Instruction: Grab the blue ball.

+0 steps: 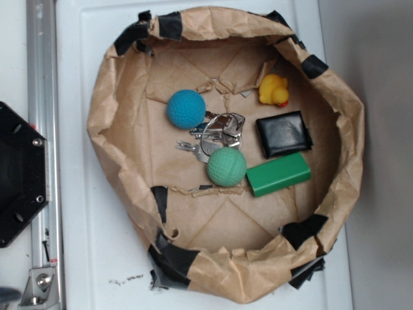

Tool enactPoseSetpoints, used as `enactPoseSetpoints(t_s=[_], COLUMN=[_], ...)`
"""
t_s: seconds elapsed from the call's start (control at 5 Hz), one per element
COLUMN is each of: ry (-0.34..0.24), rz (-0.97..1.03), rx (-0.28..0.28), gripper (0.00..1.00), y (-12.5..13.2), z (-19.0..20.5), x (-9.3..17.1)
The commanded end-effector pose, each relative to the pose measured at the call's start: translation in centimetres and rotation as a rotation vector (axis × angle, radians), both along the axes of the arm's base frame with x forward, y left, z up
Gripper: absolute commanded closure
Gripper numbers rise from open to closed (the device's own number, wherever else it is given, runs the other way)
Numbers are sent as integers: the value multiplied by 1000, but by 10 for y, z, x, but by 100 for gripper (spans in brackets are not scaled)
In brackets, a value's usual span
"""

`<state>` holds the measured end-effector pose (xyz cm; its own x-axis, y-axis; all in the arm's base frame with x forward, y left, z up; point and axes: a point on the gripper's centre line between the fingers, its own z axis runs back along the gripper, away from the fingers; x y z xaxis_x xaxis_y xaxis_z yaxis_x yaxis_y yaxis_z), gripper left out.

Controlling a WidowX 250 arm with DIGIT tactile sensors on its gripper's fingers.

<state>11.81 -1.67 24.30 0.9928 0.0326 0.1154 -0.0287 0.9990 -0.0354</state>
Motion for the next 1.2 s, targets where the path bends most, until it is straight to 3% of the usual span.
enactPoseSetpoints(t_s=[0.0,0.2,0.4,0.6,0.8,1.0], ry=[0,-31,-54,-97,-89,-36], rz=[0,6,-10,-141,-240,-326], rx=[0,195,196,150,63,87], gripper=[0,0,0,0,0,0], y=[0,23,36,41,42,35], z=[0,-32,-52,-78,-97,-134], x=[0,39,65,94,117,136])
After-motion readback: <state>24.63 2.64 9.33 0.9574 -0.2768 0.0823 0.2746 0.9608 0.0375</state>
